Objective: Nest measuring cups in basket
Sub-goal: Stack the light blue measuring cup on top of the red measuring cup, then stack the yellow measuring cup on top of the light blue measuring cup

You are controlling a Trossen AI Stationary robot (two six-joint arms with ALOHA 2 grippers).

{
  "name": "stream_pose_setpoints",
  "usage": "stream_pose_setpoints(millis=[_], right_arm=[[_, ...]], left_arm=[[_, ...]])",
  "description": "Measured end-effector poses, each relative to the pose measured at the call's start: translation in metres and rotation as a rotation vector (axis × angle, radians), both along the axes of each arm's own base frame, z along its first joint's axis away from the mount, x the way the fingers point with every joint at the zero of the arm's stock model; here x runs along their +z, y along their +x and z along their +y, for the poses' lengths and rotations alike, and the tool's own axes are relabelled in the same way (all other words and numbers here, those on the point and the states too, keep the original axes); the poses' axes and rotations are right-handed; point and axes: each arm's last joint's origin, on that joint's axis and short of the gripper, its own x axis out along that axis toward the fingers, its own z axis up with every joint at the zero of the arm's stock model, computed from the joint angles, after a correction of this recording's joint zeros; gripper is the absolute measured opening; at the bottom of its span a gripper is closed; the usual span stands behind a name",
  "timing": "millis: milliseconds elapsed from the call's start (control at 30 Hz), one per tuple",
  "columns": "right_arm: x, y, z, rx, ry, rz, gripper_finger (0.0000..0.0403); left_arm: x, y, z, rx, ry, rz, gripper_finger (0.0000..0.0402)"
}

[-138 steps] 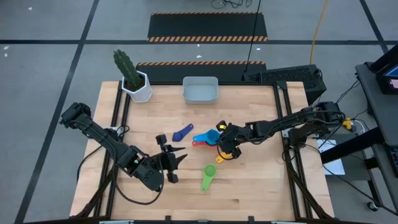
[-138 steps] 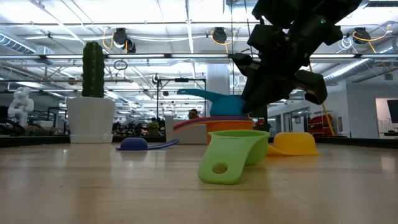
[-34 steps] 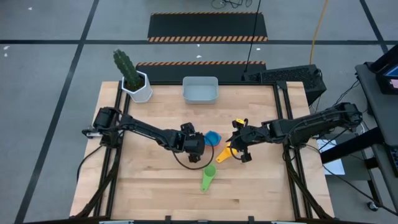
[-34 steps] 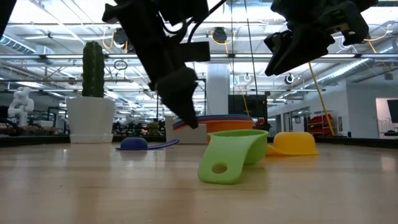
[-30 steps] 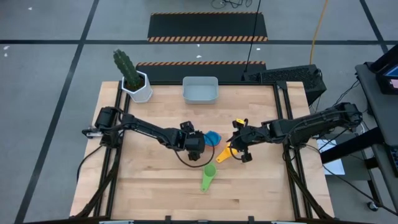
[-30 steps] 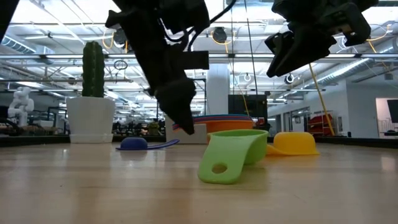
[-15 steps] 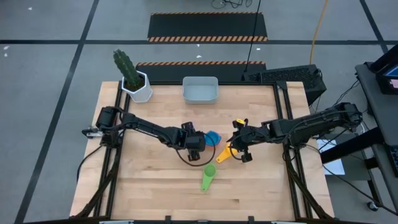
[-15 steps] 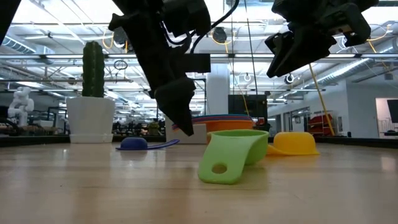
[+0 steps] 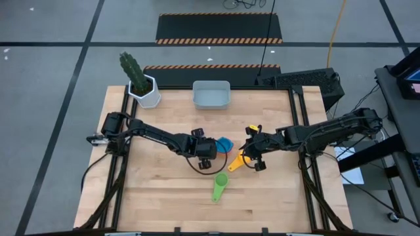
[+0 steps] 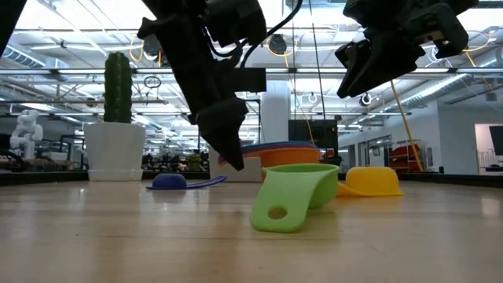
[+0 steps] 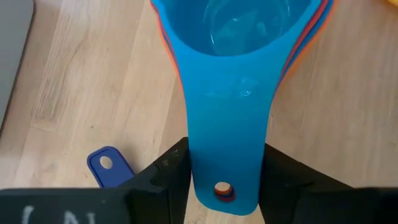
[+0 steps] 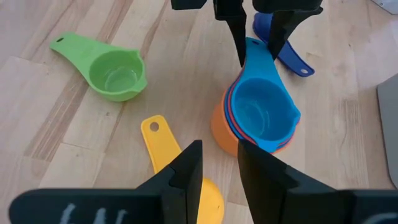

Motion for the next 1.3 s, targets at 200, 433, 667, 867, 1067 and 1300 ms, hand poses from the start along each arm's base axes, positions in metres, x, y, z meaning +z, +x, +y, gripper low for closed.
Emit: stream_pose_setpoints(millis=[200, 433, 667, 867, 1067, 1300], right_arm=[[0.000, 0.000, 0.000, -0.008, 0.007, 0.000, 0.0096], [0.000, 0.000, 0.000, -0.055, 0.055, 0.002, 0.0096], [0.000, -0.002, 0.011, -0.084, 0.127, 0.007, 0.0096], [0.000, -0.005, 0.026, -0.125, 0.137, -0.003, 0.0096], [0.000, -0.012, 0.048, -0.143, 0.166, -0.014, 0.0096], [0.001, -0.023, 0.073, -0.165, 0.188, -0.040, 0.0096]], left_arm=[[0.000, 0.000, 0.000, 0.034, -0.017, -0.012, 0.0199], [0.000, -0.001, -0.008, 0.047, -0.033, -0.023, 0.0240], [-0.001, -0.006, -0.023, 0.075, -0.051, -0.018, 0.0250], [-0.002, -0.018, -0.033, 0.154, -0.028, 0.039, 0.0250], [-0.003, -0.031, -0.049, 0.224, -0.032, 0.074, 0.0250], [-0.003, -0.038, -0.078, 0.198, -0.083, 0.058, 0.0250]])
